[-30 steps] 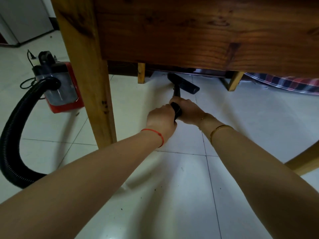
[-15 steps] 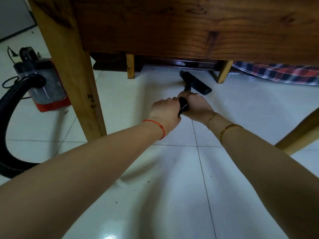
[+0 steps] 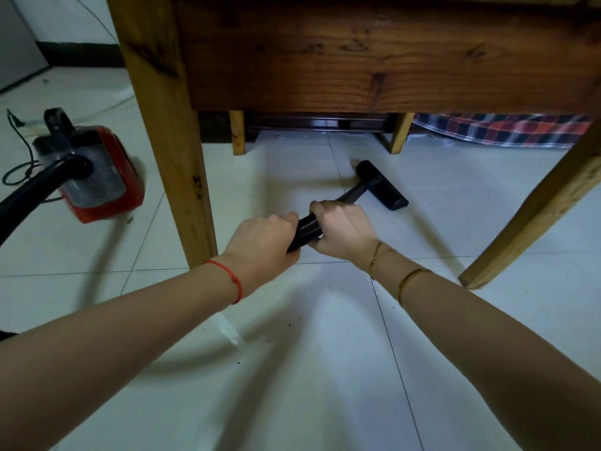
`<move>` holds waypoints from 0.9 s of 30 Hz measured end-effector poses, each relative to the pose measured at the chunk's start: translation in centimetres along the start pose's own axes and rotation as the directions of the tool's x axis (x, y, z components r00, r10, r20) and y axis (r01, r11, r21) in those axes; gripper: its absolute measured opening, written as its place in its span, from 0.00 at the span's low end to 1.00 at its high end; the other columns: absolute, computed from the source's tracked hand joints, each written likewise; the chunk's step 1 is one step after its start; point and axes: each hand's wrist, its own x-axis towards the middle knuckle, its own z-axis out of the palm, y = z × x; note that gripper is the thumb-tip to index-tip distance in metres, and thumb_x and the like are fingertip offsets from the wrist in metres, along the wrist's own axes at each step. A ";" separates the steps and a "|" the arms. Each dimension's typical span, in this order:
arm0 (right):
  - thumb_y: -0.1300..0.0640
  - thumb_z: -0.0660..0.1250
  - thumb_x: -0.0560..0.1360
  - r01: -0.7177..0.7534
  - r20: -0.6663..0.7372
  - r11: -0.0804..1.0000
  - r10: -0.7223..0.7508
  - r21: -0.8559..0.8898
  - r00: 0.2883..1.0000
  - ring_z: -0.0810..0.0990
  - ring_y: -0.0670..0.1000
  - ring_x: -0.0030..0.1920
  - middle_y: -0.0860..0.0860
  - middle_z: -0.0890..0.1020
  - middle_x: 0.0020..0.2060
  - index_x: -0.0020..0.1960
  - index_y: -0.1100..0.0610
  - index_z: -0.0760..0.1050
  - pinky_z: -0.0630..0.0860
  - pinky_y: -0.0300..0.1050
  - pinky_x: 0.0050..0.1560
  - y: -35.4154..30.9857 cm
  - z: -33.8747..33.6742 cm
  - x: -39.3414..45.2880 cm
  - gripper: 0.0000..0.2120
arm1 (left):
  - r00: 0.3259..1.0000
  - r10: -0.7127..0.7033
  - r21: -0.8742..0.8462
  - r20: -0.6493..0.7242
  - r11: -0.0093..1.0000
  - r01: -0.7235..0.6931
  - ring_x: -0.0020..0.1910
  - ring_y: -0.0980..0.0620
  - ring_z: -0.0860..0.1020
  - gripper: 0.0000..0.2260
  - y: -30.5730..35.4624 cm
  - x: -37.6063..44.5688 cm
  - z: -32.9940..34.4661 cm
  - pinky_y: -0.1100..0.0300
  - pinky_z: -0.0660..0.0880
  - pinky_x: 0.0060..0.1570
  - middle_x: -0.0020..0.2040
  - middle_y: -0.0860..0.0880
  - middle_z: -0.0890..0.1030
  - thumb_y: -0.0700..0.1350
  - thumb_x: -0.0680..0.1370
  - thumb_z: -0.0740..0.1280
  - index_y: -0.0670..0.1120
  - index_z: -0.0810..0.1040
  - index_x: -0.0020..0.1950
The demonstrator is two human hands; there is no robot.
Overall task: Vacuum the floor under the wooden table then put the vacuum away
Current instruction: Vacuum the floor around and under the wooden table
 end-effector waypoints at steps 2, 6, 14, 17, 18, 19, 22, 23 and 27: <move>0.47 0.70 0.65 0.018 -0.003 0.999 -0.018 -0.033 1.000 0.79 0.56 0.29 0.53 0.80 0.31 0.39 0.59 0.72 0.66 0.41 0.27 -1.2 -0.2 -0.2 0.16 | 1.000 0.018 0.016 -0.005 1.000 -0.018 0.37 0.45 0.74 0.10 -0.6 -1.2 -0.4 0.57 0.66 0.34 0.46 0.48 0.78 0.51 0.78 0.60 0.46 0.68 0.55; 0.46 0.72 0.63 -0.003 0.010 0.998 0.003 -0.069 1.000 0.77 0.55 0.26 0.52 0.79 0.28 0.36 0.58 0.71 0.63 0.38 0.26 -2.2 -0.7 -0.4 0.16 | 0.999 0.040 0.045 -0.029 0.998 -0.039 0.34 0.48 0.70 0.11 -1.2 -2.2 -0.6 0.58 0.64 0.32 0.46 0.49 0.78 0.52 0.79 0.60 0.47 0.67 0.56; 0.50 0.67 0.71 -0.175 0.060 0.984 0.176 -0.014 0.983 0.80 0.58 0.42 0.54 0.81 0.43 0.49 0.60 0.72 0.66 0.43 0.34 1.9 -1.2 -2.0 0.14 | 0.998 0.065 0.041 -0.017 0.997 -0.064 0.43 0.42 0.79 0.11 2.5 2.0 0.1 0.56 0.67 0.35 0.49 0.46 0.78 0.49 0.78 0.60 0.45 0.68 0.58; 0.51 0.67 0.72 -0.276 0.100 0.961 0.273 0.020 0.957 0.80 0.58 0.44 0.54 0.80 0.46 0.51 0.59 0.71 0.67 0.43 0.36 4.6 -0.8 -2.7 0.14 | 0.997 0.079 0.035 -0.011 0.996 -0.078 0.45 0.43 0.79 0.12 4.7 4.7 0.8 0.56 0.66 0.36 0.50 0.46 0.79 0.48 0.78 0.61 0.44 0.68 0.59; 0.52 0.68 0.72 -0.312 0.125 0.949 0.306 0.034 0.944 0.79 0.59 0.45 0.55 0.80 0.46 0.52 0.59 0.71 0.67 0.43 0.36 5.5 -0.6 -2.9 0.14 | 0.996 0.086 0.035 -0.009 0.996 -0.085 0.45 0.43 0.79 0.12 5.5 5.6 1.0 0.56 0.66 0.36 0.51 0.46 0.79 0.48 0.78 0.61 0.44 0.68 0.59; 0.52 0.68 0.72 -0.345 0.152 0.938 0.335 0.043 0.930 0.79 0.59 0.45 0.55 0.79 0.47 0.52 0.59 0.70 0.67 0.44 0.36 6.5 -0.5 -3.2 0.14 | 0.996 0.093 0.034 -0.008 0.995 -0.093 0.46 0.43 0.79 0.13 6.3 6.4 1.4 0.56 0.66 0.36 0.51 0.46 0.79 0.48 0.78 0.61 0.44 0.68 0.60; 0.52 0.68 0.72 -0.394 0.216 0.919 0.378 0.033 0.900 0.78 0.60 0.48 0.55 0.77 0.50 0.54 0.59 0.69 0.68 0.45 0.37 9.1 -0.5 -4.1 0.16 | 0.993 0.115 0.023 -0.011 0.993 -0.114 0.46 0.43 0.79 0.13 8.7 8.4 2.3 0.57 0.66 0.37 0.50 0.46 0.79 0.48 0.78 0.62 0.44 0.69 0.60; 0.53 0.68 0.72 -0.390 0.230 0.921 0.374 0.023 0.898 0.78 0.60 0.50 0.56 0.77 0.51 0.55 0.59 0.69 0.69 0.46 0.38 9.8 -0.6 -4.5 0.17 | 0.992 0.124 0.016 -0.010 0.992 -0.124 0.46 0.43 0.79 0.13 9.3 8.9 2.5 0.57 0.66 0.37 0.50 0.46 0.79 0.47 0.78 0.62 0.44 0.69 0.59; 0.55 0.69 0.72 -0.383 0.245 0.923 0.364 0.031 0.899 0.76 0.59 0.53 0.56 0.76 0.53 0.56 0.59 0.71 0.67 0.44 0.42 11.3 -0.7 -5.8 0.16 | 0.987 0.159 0.000 0.001 0.987 -0.159 0.46 0.43 0.79 0.13 10.7 9.7 3.0 0.56 0.67 0.38 0.50 0.45 0.79 0.47 0.78 0.62 0.44 0.68 0.60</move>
